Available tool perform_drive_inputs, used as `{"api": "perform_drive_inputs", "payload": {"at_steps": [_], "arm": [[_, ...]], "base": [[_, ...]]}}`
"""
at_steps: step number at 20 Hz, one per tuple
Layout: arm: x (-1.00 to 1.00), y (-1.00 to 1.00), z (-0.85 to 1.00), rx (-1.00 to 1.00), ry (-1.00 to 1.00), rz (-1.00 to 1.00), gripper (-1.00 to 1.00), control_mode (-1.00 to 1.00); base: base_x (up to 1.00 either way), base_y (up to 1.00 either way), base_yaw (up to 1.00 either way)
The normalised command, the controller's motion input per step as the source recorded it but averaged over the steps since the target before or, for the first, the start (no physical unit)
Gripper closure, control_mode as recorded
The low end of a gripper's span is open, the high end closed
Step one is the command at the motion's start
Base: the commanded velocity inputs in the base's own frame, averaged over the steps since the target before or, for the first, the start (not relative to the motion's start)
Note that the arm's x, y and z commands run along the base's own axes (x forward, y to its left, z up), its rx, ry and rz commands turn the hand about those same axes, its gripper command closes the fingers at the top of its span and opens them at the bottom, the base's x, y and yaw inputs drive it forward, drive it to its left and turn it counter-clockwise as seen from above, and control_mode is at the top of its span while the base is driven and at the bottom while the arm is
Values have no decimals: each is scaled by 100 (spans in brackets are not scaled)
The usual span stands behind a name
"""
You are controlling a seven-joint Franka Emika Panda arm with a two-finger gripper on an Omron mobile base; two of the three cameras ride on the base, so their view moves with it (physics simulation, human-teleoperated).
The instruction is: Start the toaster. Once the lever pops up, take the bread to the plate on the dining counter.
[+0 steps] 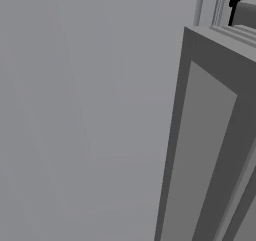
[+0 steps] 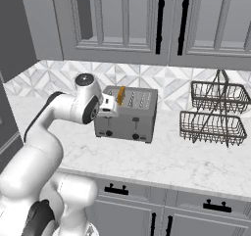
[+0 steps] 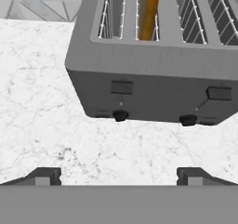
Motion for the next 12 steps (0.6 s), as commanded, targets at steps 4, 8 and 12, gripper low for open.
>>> {"api": "perform_drive_inputs", "payload": {"at_steps": [4,8,12], "arm": [[42,-32,-9,4,0,0,-100,-100],[37,-14,0,3,0,-2,-100,-100],[38,-4,-1,1,0,-1,-100,-100]], "base": [[0,0,0],[0,0,0],[0,0,0]]}}
